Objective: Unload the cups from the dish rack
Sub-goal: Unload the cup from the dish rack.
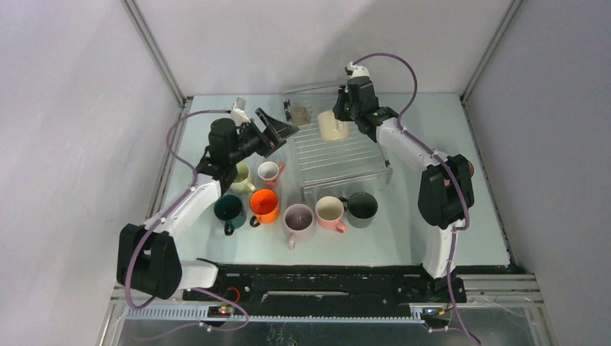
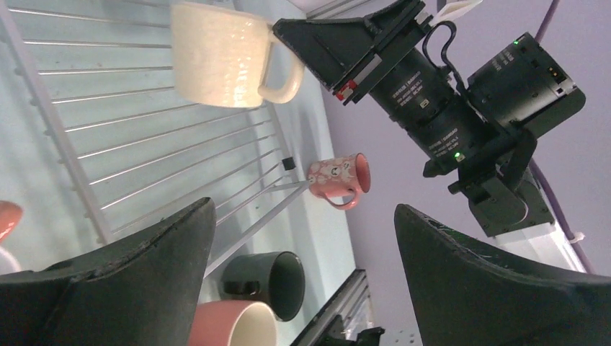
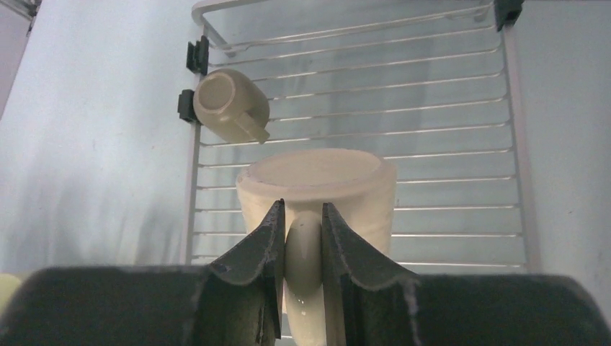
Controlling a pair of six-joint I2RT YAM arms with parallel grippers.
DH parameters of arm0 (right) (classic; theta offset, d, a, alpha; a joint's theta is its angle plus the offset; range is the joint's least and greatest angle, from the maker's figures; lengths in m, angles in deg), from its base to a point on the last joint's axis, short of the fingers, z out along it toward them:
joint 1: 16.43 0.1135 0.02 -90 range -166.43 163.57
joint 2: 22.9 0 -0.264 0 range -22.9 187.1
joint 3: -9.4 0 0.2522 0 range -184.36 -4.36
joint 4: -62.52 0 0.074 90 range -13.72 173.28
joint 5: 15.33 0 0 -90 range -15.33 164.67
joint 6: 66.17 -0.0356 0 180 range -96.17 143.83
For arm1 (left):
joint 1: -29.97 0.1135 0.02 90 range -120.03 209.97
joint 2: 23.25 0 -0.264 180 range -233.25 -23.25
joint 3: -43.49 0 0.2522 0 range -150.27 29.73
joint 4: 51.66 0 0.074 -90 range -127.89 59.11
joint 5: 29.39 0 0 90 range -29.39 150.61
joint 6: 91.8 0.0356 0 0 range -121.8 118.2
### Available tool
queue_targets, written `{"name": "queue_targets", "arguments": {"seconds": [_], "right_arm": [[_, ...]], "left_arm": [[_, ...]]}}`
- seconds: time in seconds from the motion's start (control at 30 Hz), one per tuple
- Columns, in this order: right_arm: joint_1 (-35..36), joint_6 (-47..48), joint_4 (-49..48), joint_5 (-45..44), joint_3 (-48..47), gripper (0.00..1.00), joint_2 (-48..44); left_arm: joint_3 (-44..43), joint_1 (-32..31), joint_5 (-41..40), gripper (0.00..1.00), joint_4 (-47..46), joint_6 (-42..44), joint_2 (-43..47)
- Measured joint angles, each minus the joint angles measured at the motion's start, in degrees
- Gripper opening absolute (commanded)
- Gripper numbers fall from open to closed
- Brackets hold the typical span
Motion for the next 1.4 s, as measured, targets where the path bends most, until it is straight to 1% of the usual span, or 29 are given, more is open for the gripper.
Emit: {"name": "queue_targets", "arguments": {"seconds": [0.13,0.3,0.53,0.77,0.97,1.0,1.1,1.17,1.27,1.4], "right_arm": [[0.0,-1.97,3.98,1.64,-1.77,0.0,0.0],[0.04,-3.41,8.66,3.04,-5.62,0.0,0.0],[0.13,-4.52,12.5,2.99,-7.85,0.0,0.61],[0.2,-4.79,16.76,1.99,-9.9,0.0,5.31],[0.22,-4.85,20.92,0.57,-13.9,0.0,7.02],[0.22,-4.85,21.7,0.44,-14.53,0.01,7.48],[0.24,-4.79,23.56,0.07,-17.18,0.2,8.85],[0.24,-4.7,25.07,-0.09,-18.45,0.27,9.49],[0.24,-4.48,26.29,-0.11,-20.04,0.37,10.38],[0.26,-4.26,27.43,-0.09,-20.33,0.42,10.56]], "left_arm": [[0.0,-1.53,-0.28,1.0,-2.67,-3.02,-2.45],[0.0,-3.19,-0.61,1.0,-2.84,-3.69,-3.93],[0.0,-3.45,-0.79,1.0,-0.96,-2.56,-3.93],[0.0,-3.45,-0.76,1.0,1.75,-0.39,-3.93],[0.0,-3.45,-0.61,1.0,3.54,1.07,-3.91],[0.0,-3.45,-0.61,1.0,3.65,1.29,-3.91],[0.0,-3.45,-0.59,1.0,3.89,1.64,-3.91],[0.0,-3.45,-0.57,1.0,3.91,1.95,-3.91],[0.0,-3.45,-0.57,1.0,4.02,2.08,-3.91],[0.0,-3.45,-0.55,1.0,4.35,2.56,-3.91]]}}
